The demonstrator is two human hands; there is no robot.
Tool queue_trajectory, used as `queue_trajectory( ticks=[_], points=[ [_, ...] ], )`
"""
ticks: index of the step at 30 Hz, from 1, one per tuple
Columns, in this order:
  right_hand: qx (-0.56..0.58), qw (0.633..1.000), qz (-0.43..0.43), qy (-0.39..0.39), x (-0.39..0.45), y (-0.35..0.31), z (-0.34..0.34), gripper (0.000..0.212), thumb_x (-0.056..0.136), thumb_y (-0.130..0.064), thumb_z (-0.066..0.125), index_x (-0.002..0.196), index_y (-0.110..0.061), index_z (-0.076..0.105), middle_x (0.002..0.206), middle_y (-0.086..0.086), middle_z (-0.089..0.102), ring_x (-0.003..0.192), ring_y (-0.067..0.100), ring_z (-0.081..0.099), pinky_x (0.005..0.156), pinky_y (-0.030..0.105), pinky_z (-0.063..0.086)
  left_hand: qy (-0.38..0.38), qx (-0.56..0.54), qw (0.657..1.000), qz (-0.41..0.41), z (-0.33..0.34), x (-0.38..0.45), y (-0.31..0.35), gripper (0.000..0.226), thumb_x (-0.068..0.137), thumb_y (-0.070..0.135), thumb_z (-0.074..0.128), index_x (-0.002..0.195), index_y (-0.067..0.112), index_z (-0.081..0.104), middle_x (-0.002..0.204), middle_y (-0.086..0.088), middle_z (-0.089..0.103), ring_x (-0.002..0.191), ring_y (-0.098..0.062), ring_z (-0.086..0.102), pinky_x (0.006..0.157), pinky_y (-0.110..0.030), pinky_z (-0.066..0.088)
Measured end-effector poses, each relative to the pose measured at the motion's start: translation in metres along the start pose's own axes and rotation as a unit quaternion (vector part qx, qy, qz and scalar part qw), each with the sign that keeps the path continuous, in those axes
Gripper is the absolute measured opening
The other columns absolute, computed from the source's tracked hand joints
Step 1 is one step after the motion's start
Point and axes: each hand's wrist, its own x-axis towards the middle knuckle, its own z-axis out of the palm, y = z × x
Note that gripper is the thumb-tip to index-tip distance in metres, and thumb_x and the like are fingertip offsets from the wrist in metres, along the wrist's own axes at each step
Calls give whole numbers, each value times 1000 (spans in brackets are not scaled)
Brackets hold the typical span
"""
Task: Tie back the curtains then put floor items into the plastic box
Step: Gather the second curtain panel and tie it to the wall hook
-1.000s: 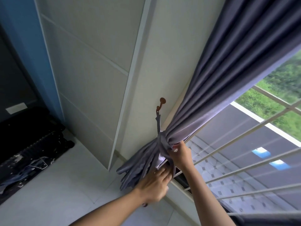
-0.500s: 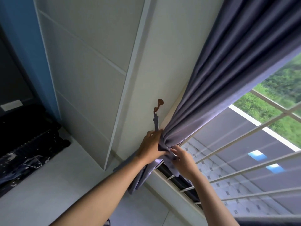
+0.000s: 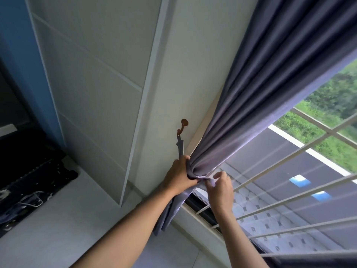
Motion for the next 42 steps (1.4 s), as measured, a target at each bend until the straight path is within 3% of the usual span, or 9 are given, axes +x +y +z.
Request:
queue_trajectory(
  ticks=[5, 12, 21, 24, 28, 31, 34, 38, 42],
  points=[
    [157, 984, 68, -40, -8, -8, 33, 23, 98, -22, 42, 80, -21, 58, 94, 4, 67, 75, 17, 56, 55, 21, 34, -7, 5, 1000, -25, 0, -1, -3, 65, 57, 64, 77, 98, 27, 42, 91, 0, 62, 81, -20, 64, 60, -31, 52],
    [330, 941, -5, -82, -22, -21, 29, 40, 89, -1, 53, 104, -38, 52, 94, -23, 62, 83, -8, 60, 70, 16, 51, -15, -46, 998, -27, -11, -2, -4, 55, 60, 56, 81, 94, 26, 50, 86, 5, 68, 79, -11, 66, 60, -23, 51],
    [292, 946, -20, -138, -14, -26, 37, 49, 83, -17, 68, 123, -28, 43, 94, -6, 63, 84, 10, 61, 64, 17, 45, -112, -135, 978, -109, -30, 0, -5, 41, 68, 40, 75, 101, 28, 54, 97, 10, 66, 90, -8, 62, 70, -17, 45],
    [307, 943, 8, -127, -9, -30, 40, 52, 80, -32, 74, 123, -25, 45, 99, -9, 64, 89, 4, 60, 67, 19, 46, -129, -188, 962, -154, -39, 7, -3, 31, 74, 41, 48, 92, 20, 63, 95, 4, 67, 87, -13, 61, 75, -24, 46],
    [311, 938, 6, -151, -6, -28, 53, 44, 79, -29, 77, 114, -24, 52, 105, -8, 64, 98, 13, 62, 86, 37, 54, -73, -169, 966, -180, -49, 19, -3, 29, 86, 18, 42, 68, 0, 54, 68, -6, 55, 63, -13, 42, 59, -26, 34],
    [315, 936, 15, -156, -5, -27, 58, 36, 78, -25, 76, 109, -23, 56, 104, -5, 66, 98, 16, 63, 86, 41, 54, -95, -136, 967, -194, -47, 25, -1, 32, 84, 19, 45, 52, 15, 44, 59, 0, 48, 62, -16, 37, 59, -29, 32],
    [339, 927, 29, -156, -4, -24, 58, 33, 78, -19, 75, 107, -20, 59, 100, -3, 69, 95, 17, 65, 83, 40, 55, -108, -148, 965, -187, -41, 27, -4, 28, 82, 33, 54, 56, 27, 62, 67, 6, 63, 67, -12, 52, 65, -24, 42],
    [416, 895, 39, -154, -2, -23, 48, 32, 74, -1, 72, 103, -10, 63, 96, 7, 71, 91, 22, 68, 69, 24, 55, -130, -128, 970, -158, -31, 32, -4, 31, 85, 39, 53, 64, 17, 48, 59, 1, 51, 59, -11, 41, 58, -29, 35],
    [521, 821, 83, -217, 1, -22, 39, 41, 74, 14, 66, 111, -2, 63, 104, 16, 71, 91, 25, 70, 66, 27, 56, -190, -152, 950, -196, -37, 41, 6, 18, 90, 29, 52, 77, 18, 46, 68, 0, 47, 58, -11, 43, 54, -26, 35]
  ],
)
